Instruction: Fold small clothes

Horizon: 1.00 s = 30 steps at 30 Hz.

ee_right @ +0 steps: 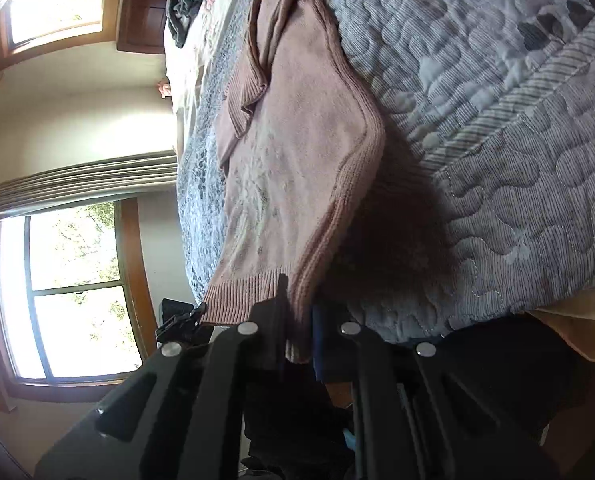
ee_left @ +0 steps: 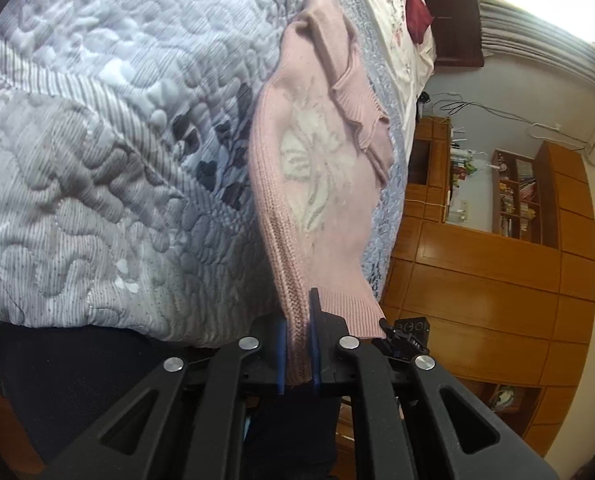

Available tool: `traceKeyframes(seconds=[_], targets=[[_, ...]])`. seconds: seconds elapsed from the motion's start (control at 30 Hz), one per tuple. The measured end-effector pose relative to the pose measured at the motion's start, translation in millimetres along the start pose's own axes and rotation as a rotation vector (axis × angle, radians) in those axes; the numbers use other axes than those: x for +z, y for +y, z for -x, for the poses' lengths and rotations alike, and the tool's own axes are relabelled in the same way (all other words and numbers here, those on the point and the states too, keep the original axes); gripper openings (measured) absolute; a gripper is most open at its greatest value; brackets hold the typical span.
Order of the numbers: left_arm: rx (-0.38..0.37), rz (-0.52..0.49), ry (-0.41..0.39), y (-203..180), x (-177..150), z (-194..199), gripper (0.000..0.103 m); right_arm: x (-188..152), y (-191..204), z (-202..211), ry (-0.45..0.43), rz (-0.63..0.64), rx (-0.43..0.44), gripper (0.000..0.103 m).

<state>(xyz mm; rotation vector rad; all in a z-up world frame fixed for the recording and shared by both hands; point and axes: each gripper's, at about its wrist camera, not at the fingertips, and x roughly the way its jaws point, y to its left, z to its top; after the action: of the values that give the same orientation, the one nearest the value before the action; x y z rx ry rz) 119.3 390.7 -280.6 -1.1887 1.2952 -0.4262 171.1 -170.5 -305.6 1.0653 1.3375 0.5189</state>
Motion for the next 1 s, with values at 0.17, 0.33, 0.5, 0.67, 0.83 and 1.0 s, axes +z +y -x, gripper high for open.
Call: traceKeyframes(seconds=[0.17,0.33,0.5,0.67,0.83,1.0], targets=[[-0.033,-0.018,-0.045,-28,24,9,0.008,25,21,10,-0.046,0.016,0.064,0.008],[-0.062,0.032,-0.094,-40,61,8,0.008,63,35,8,-0.076,0.024,0.067,0.008],[-0.044,0.069,-0.129,-48,103,-2,0.008,110,38,-1,-0.101,0.004,0.048,0.008],[-0.004,0.127,-0.127,-40,147,-20,0.008,159,28,-22,-0.098,-0.037,-0.017,0.008],[0.066,0.169,-0.098,-29,190,-51,0.008,199,12,-50,-0.072,-0.069,-0.086,0.008],[0.122,0.196,-0.079,-17,219,-73,0.013,222,-1,-70,-0.043,-0.088,-0.128,0.017]])
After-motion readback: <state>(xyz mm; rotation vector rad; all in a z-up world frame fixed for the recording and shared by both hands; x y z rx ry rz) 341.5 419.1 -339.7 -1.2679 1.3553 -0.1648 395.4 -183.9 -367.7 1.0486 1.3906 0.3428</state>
